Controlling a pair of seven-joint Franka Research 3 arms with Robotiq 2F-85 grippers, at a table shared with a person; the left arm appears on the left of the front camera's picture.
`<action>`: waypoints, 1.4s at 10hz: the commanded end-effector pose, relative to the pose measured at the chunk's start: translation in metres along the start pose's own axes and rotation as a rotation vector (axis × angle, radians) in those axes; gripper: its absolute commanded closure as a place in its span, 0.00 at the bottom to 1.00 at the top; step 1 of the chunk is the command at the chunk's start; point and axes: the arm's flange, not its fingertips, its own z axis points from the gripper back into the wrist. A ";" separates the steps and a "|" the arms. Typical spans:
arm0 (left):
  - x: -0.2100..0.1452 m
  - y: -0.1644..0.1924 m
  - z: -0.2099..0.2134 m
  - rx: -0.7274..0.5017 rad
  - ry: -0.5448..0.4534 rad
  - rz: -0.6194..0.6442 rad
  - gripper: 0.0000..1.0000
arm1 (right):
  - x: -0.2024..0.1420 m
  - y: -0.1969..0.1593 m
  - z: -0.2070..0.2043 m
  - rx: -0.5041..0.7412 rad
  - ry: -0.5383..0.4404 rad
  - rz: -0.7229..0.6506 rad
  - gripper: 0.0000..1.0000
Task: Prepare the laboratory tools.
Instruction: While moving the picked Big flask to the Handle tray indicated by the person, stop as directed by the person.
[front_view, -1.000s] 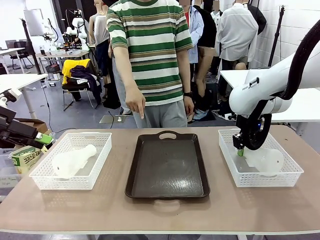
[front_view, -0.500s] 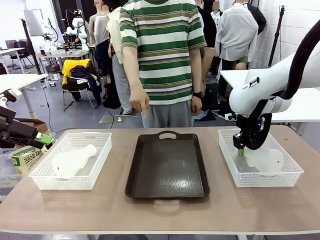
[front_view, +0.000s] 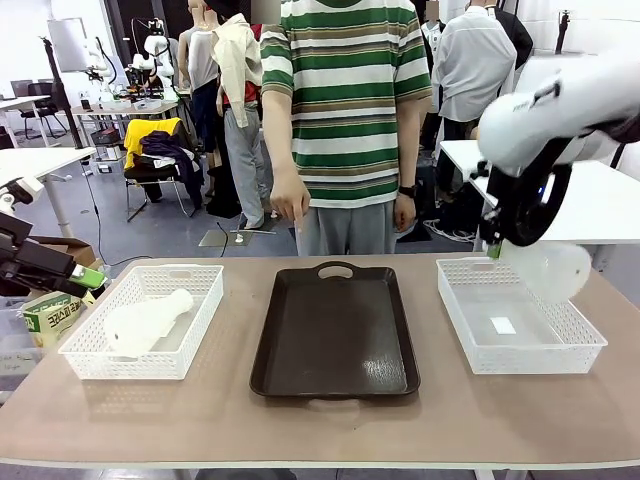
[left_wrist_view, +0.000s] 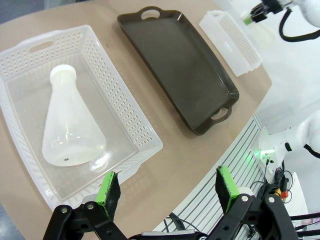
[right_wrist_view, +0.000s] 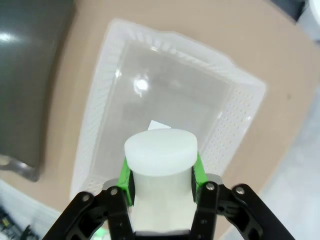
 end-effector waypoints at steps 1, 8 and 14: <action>0.000 0.002 0.000 -0.012 -0.015 -0.011 0.00 | -0.014 0.020 0.032 0.035 -0.077 0.021 1.00; 0.000 0.002 0.000 -0.012 -0.015 -0.011 0.00 | 0.058 0.193 0.069 0.058 -0.091 0.386 1.00; 0.000 0.002 0.000 -0.012 -0.015 -0.011 0.00 | 0.123 0.297 -0.030 0.097 0.057 0.552 1.00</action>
